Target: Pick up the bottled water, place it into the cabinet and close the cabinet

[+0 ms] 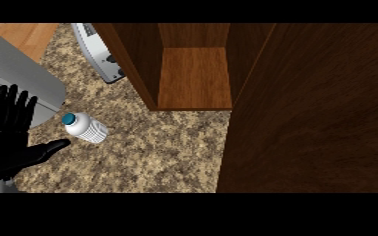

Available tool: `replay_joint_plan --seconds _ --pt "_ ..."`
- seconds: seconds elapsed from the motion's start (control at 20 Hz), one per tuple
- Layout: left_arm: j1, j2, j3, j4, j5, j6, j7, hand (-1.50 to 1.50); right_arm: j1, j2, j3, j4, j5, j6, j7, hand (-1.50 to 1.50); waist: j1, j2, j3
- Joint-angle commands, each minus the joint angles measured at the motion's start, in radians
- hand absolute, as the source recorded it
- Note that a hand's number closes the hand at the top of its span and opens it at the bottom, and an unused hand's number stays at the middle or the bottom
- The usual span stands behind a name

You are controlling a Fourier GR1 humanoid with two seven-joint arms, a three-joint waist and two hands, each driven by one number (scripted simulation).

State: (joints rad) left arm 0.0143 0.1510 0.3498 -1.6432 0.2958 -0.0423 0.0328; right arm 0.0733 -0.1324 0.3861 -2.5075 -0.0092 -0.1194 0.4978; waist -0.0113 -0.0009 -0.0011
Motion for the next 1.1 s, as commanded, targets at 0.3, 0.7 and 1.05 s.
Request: replay_joint_plan --seconds 0.3,0.7,1.05 --pt "-0.06 -0.025 0.0 0.322 -0.047 -0.047 -0.224 -1.5 0.043 -0.029 0.061 -0.203 0.066 -0.029 0.102 -1.5 -0.003 -0.001 0.0" --pt "-0.093 -0.034 0.001 0.539 -0.088 -0.058 -0.388 -1.5 0.0 -0.031 0.043 -0.158 0.046 -0.032 0.065 -1.5 0.002 0.0 0.001" --pt "-0.194 0.014 0.037 0.788 -0.108 -0.06 -0.521 -1.5 -0.052 -0.043 0.03 -0.212 0.046 -0.056 0.169 -1.5 -0.005 0.0 0.0"
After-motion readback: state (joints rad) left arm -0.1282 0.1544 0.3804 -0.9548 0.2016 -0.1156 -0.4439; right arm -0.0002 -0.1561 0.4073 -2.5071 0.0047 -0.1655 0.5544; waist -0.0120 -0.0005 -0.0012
